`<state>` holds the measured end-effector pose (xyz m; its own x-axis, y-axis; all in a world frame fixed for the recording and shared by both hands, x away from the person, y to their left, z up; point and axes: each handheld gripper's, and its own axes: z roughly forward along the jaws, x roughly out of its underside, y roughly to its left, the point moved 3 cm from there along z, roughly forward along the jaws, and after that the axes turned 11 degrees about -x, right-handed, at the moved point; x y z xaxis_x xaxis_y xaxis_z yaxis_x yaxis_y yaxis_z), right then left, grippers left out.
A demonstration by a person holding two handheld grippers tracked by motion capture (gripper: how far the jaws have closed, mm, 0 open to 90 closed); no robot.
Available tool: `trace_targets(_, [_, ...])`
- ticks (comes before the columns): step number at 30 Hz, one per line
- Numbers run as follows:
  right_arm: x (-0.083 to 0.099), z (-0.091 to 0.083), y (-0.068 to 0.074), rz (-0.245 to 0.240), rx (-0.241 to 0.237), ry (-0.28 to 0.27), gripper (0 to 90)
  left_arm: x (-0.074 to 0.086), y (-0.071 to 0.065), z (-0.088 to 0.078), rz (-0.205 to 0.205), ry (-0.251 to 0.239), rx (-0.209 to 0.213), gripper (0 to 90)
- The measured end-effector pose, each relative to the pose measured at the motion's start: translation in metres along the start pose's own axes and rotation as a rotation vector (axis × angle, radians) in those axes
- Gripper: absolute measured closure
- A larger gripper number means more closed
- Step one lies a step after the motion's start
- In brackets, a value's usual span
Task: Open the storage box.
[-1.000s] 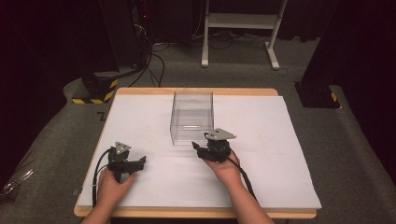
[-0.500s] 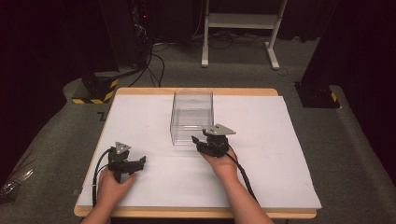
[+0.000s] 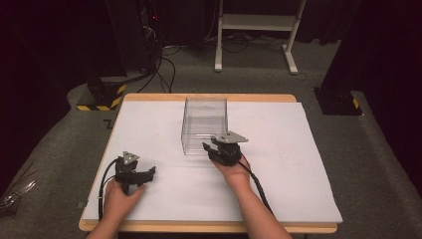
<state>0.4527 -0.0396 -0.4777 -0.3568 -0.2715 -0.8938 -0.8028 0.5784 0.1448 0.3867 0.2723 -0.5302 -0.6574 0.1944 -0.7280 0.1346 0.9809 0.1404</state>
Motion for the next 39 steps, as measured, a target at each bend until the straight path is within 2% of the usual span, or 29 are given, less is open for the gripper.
trace_targets(5, [0.000,0.000,-0.003,-0.005,-0.006,0.001,65.7,0.000,0.000,0.000,0.002,0.001,0.000,11.0])
trace_targets(8, [0.000,-0.003,-0.008,0.010,-0.040,-0.006,70.2,0.000,0.000,0.000,0.002,0.001,0.000,11.0])
trace_targets(13, [0.003,-0.008,-0.009,0.010,-0.055,-0.008,74.6,0.000,0.000,0.000,0.002,0.001,0.001,11.0])
trace_targets(21, [0.008,-0.015,-0.004,0.001,-0.075,-0.016,76.2,0.000,0.000,0.000,0.002,0.001,0.000,11.0])
trace_targets(34, [0.022,-0.032,0.013,-0.015,-0.109,-0.033,77.9,0.000,0.000,0.000,0.000,-0.001,0.000,11.0])
trace_targets(39, [0.023,-0.034,0.014,-0.013,-0.111,-0.033,72.1,0.000,0.000,0.000,0.000,-0.001,0.000,11.0])
